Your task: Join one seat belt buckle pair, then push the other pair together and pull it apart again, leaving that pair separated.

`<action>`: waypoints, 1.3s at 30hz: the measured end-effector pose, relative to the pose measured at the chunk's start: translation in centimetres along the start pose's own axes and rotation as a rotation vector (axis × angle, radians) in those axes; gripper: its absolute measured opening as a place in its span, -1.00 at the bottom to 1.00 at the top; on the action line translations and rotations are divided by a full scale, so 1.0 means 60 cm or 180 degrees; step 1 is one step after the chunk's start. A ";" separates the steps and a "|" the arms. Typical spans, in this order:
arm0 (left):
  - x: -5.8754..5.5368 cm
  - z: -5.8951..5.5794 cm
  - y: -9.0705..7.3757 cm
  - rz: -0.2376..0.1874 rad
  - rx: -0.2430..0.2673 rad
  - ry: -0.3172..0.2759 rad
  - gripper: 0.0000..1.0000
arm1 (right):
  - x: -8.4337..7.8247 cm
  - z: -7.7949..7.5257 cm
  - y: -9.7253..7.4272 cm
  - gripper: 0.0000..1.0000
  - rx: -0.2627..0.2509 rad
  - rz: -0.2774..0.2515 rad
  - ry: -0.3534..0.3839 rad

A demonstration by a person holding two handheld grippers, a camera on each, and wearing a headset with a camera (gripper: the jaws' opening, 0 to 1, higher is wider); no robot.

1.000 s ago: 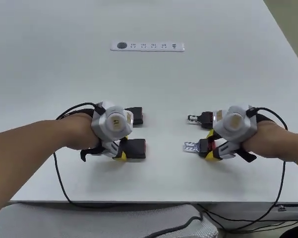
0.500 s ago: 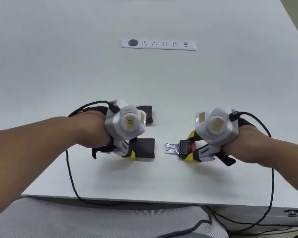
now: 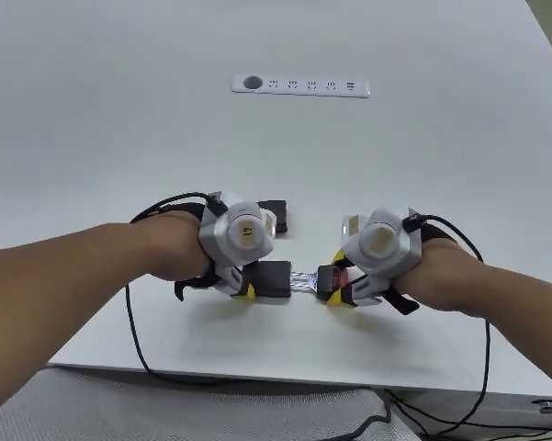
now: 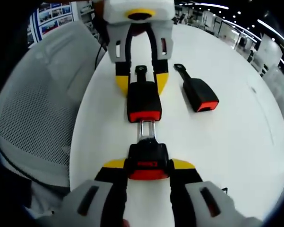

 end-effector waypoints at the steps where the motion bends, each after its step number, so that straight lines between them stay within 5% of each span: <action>1: 0.000 0.000 0.000 0.0000 0.0001 -0.0003 -0.36 | 0.000 -0.001 0.000 -0.31 -0.0005 0.0003 -0.0004; 17: 0.004 -0.001 0.001 0.0021 -0.0003 0.0024 -0.36 | 0.015 -0.004 0.009 -0.31 0.0037 -0.0083 -0.0047; 28: 0.003 0.001 0.000 -0.0166 -0.0083 0.0038 -0.38 | 0.026 -0.004 0.015 -0.34 0.0025 -0.0065 -0.0069; 39: 0.005 0.000 0.003 -0.0075 -0.0047 0.0069 -0.38 | 0.041 -0.005 0.027 -0.36 0.0016 -0.0076 -0.0064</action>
Point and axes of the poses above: the centre of the closed fingertips' face, and the gripper's own axes: y roughly forward along the fingers, z roughly to its left, x roughly out of its top, the point moved 2 cm from there along -y, roughly backward along the fingers, and after that the axes turned 14 degrees about -y, right-handed, at the moved point
